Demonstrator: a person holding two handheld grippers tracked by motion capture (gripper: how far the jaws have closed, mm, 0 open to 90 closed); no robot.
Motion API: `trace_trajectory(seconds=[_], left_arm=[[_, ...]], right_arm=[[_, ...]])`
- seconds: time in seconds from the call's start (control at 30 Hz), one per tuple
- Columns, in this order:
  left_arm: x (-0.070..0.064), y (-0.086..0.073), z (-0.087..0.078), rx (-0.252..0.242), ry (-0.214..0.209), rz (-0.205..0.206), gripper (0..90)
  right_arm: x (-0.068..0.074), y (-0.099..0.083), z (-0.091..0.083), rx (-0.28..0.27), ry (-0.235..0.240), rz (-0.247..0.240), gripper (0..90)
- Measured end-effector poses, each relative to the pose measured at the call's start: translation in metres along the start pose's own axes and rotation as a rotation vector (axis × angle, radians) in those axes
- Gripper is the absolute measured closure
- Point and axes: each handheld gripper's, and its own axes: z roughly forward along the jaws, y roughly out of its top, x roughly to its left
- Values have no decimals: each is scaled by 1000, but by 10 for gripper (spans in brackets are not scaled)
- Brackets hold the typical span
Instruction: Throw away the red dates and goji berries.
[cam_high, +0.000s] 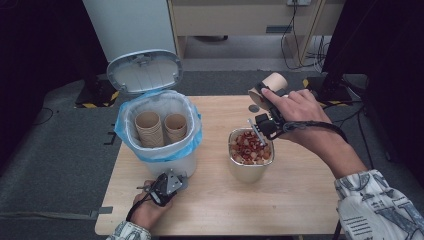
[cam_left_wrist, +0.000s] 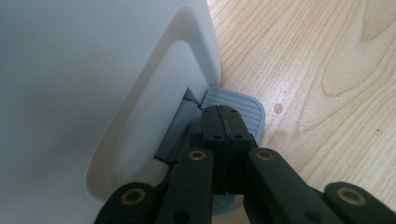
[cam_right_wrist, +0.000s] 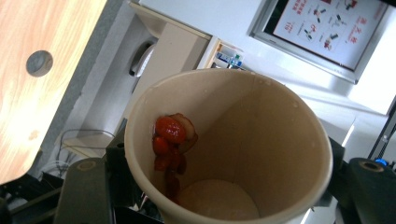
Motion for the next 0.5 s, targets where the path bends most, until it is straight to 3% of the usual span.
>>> trace_trajectory(seconds=[0.17,0.2,0.23,0.27,0.33,0.4,0.43,0.5], left_arm=[[0,0,0,-1,-1,-1,895],[0,0,0,2,-2,-1,895],[0,0,0,2,-2,-1,895],[0,0,0,3,-2,-1,895],[0,0,0,4,-2,1,895],[0,0,0,2,-2,0,894],[0,0,0,2,-2,-1,894],[0,0,0,3,-2,-1,894]], right_arm=[[0,-3,4,4,-7,43,321],[12,6,8,-12,29,-26,321],[12,6,8,-12,29,-26,321],[28,19,11,-34,86,-150,322],[30,21,12,-41,89,-176,323],[21,18,12,-24,48,-102,323],[18,16,12,-21,39,-89,323],[23,21,13,-32,64,-118,324]])
